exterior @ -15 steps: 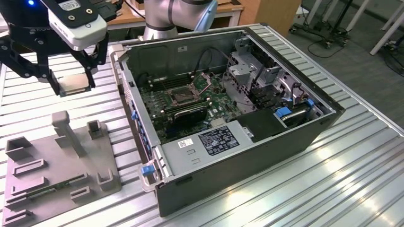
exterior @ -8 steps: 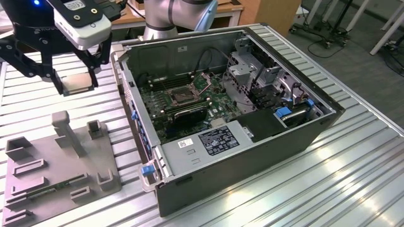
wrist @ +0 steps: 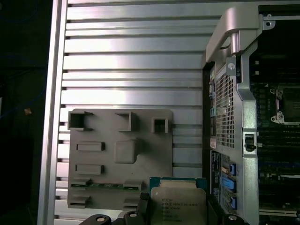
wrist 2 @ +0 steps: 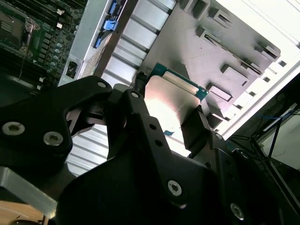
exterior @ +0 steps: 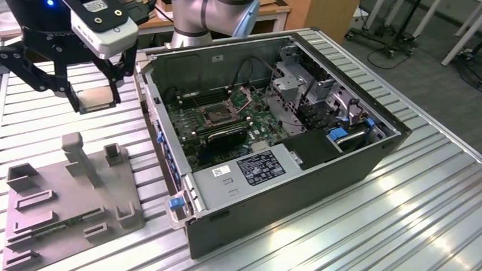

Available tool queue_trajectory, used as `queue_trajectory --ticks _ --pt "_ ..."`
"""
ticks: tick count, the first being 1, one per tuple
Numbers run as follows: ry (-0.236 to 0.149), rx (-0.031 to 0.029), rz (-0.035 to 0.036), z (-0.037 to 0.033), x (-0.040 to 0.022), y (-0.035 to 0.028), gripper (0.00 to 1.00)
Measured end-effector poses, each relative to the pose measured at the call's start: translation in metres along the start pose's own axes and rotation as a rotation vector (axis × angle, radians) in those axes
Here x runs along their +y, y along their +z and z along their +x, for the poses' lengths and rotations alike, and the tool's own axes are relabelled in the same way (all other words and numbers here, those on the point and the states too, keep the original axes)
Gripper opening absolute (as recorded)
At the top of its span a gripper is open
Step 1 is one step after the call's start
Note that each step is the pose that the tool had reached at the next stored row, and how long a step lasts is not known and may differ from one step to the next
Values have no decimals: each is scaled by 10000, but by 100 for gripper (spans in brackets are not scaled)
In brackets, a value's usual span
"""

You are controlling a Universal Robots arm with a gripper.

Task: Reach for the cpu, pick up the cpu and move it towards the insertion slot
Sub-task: 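Pick up the cpu and move it towards the insertion slot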

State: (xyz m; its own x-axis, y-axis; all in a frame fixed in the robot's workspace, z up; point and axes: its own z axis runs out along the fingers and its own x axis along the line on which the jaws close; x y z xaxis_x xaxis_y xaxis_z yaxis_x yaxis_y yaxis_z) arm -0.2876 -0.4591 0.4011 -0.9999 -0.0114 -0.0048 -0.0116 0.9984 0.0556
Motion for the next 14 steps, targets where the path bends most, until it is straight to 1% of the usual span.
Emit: queue_trajectory --ticks 14 --pt "0 -1 -1 -77 -1 4 55"
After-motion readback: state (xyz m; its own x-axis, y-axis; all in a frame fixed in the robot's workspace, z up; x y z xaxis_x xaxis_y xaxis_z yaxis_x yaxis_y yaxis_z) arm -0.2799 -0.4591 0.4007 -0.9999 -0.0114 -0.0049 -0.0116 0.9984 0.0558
